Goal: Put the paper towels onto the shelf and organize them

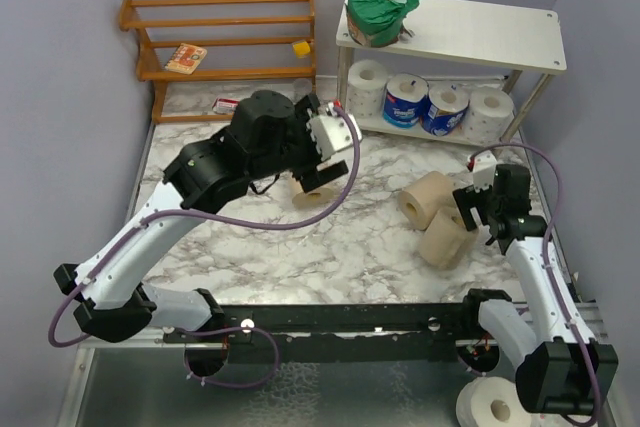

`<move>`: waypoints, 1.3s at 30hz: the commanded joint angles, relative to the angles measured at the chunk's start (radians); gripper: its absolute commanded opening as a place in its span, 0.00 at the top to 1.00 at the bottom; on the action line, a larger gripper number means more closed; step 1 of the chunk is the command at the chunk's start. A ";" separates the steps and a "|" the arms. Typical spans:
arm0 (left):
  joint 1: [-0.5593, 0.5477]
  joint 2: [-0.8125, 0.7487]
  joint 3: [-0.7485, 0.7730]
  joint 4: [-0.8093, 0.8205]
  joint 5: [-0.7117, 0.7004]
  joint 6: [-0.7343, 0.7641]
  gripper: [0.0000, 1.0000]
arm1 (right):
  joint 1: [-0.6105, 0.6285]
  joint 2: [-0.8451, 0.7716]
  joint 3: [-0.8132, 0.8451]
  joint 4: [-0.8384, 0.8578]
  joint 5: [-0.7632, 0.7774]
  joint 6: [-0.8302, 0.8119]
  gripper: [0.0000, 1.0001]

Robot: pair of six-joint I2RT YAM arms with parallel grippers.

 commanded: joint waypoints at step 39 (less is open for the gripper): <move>0.041 -0.004 -0.946 0.647 -0.269 0.023 0.15 | -0.147 -0.041 -0.074 0.106 0.049 0.036 0.00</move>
